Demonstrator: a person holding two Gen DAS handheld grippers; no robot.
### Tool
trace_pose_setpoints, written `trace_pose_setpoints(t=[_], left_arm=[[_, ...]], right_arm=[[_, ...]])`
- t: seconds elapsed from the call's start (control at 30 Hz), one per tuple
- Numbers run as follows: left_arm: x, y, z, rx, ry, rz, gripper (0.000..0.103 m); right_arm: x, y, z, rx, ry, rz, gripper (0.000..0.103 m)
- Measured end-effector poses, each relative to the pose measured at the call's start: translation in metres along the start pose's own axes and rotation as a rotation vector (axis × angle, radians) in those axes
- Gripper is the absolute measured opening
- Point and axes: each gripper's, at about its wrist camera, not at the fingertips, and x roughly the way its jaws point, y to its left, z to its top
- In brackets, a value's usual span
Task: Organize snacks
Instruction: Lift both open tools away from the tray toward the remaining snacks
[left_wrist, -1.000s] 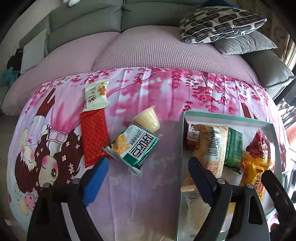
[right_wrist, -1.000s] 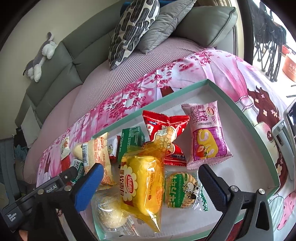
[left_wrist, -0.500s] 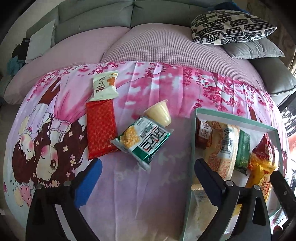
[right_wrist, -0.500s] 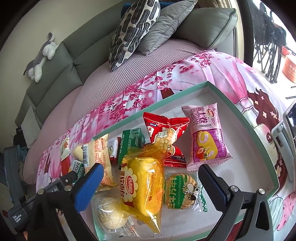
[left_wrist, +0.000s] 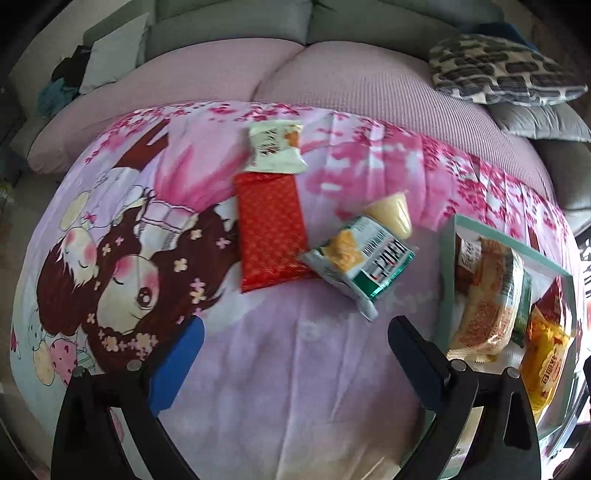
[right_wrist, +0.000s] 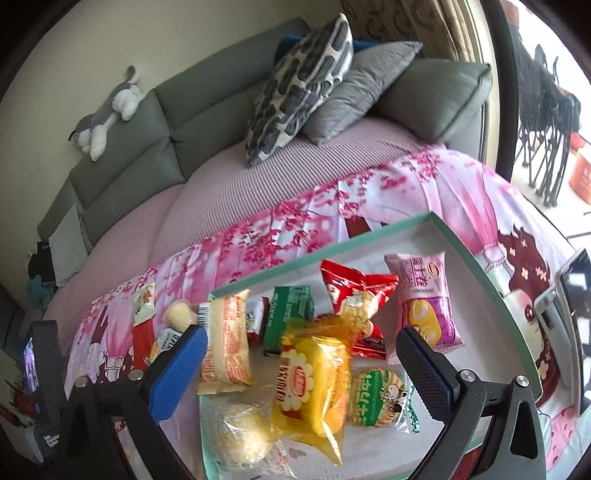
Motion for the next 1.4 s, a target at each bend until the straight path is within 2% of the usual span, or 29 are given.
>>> trace_pose_setpoints(t=[0.13,0.27,0.5,0.87,1.07,1.17,1.4], left_arm=[[-0.003,0.012,0.001,-0.027,-0.007,0.005,0.1],[-0.002,0.023,-0.001,-0.046,0.0,0.01,0.1],[-0.001,0.049,-0.002,-0.102,0.007,0.023,0.1],[0.0,0.087,0.004,-0.195,0.012,0.021,0.1],[0.0,0.095,0.009,-0.175,0.006,0.013,0.1],[0.001,0.095,0.012,-0.134,-0.006,0.026,0.1],[0.008,0.105,0.019,-0.091,-0.011,0.02,0.1]], right_arm=[[-0.003,0.019,-0.001,-0.044,-0.011,0.031,0.103],[0.0,0.042,-0.007,-0.08,0.018,0.087,0.103],[0.005,0.078,-0.022,-0.174,0.043,0.133,0.103],[0.019,0.115,-0.046,-0.283,0.097,0.154,0.103],[0.03,0.128,-0.059,-0.321,0.14,0.163,0.103],[0.035,0.136,-0.066,-0.34,0.158,0.177,0.103],[0.044,0.148,-0.076,-0.381,0.166,0.152,0.103]])
